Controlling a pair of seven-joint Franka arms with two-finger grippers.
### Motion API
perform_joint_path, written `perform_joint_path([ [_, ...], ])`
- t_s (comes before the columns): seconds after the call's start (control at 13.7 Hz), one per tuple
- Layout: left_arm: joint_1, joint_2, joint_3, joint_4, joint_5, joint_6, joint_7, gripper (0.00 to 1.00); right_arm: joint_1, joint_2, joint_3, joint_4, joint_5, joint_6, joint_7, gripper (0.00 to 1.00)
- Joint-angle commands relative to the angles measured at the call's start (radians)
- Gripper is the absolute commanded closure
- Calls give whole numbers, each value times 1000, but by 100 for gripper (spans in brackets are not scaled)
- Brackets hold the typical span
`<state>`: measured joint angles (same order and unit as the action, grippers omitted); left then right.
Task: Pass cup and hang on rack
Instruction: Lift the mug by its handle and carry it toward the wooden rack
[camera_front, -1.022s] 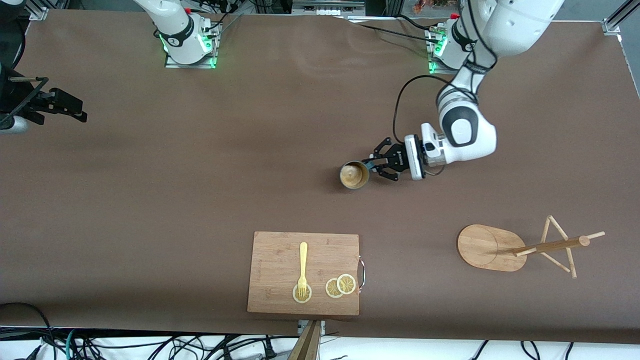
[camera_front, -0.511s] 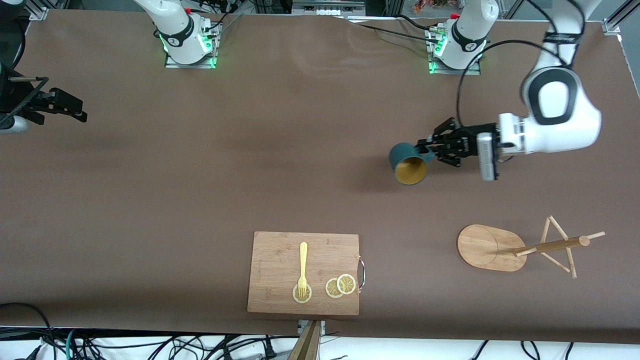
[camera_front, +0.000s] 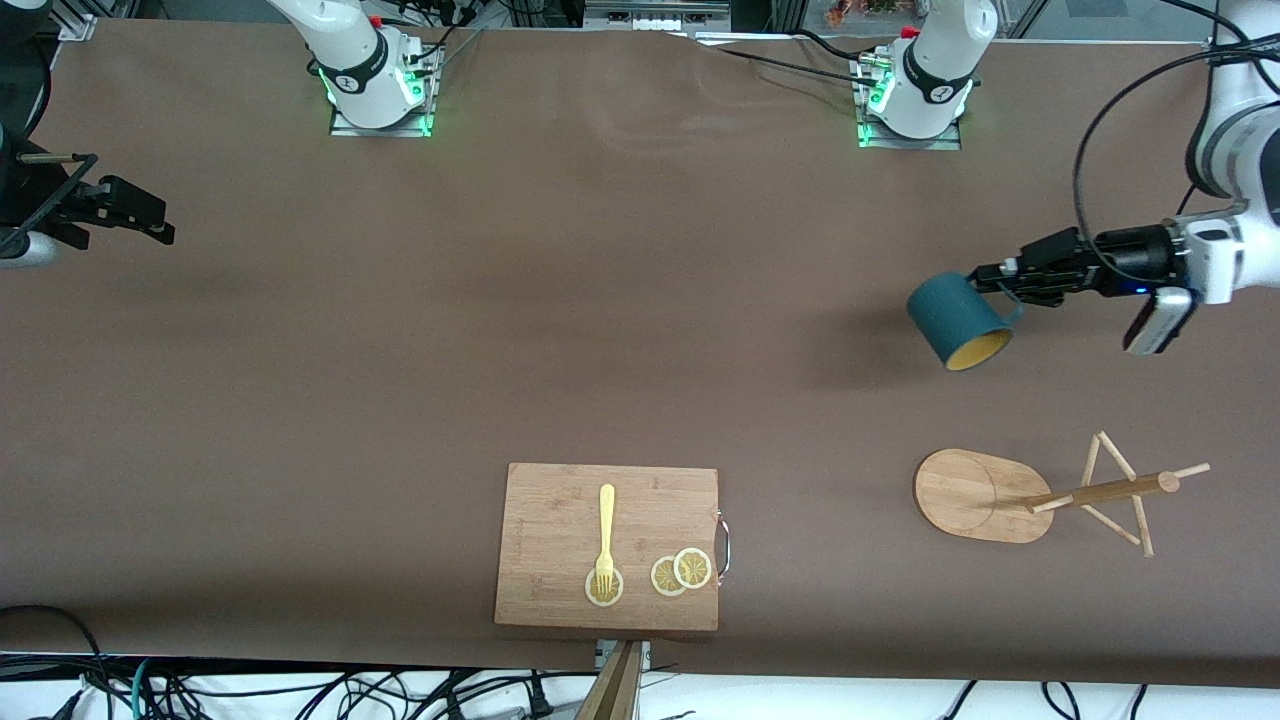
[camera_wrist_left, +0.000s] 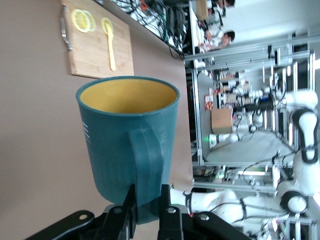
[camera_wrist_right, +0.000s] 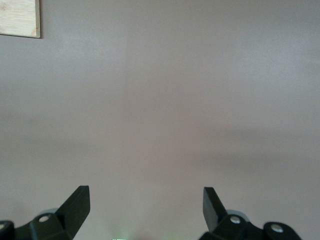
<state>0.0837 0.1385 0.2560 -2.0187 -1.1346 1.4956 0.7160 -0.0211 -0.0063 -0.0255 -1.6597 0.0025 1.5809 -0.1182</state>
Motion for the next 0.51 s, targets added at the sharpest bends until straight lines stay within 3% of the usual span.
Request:
perform_joint_path([
  [0.0,40,53,14,57,-78,-55,-165,100,-13,6,13,23,14,-21,9,0],
  [0.22,97,114,22,67,-233,-75,-277,100,-14,6,13,23,14,-21,9,0],
  [0.44,157,243,22,119,-362,-185,-283,100,-13,6,13,23,14,-21,9,0],
])
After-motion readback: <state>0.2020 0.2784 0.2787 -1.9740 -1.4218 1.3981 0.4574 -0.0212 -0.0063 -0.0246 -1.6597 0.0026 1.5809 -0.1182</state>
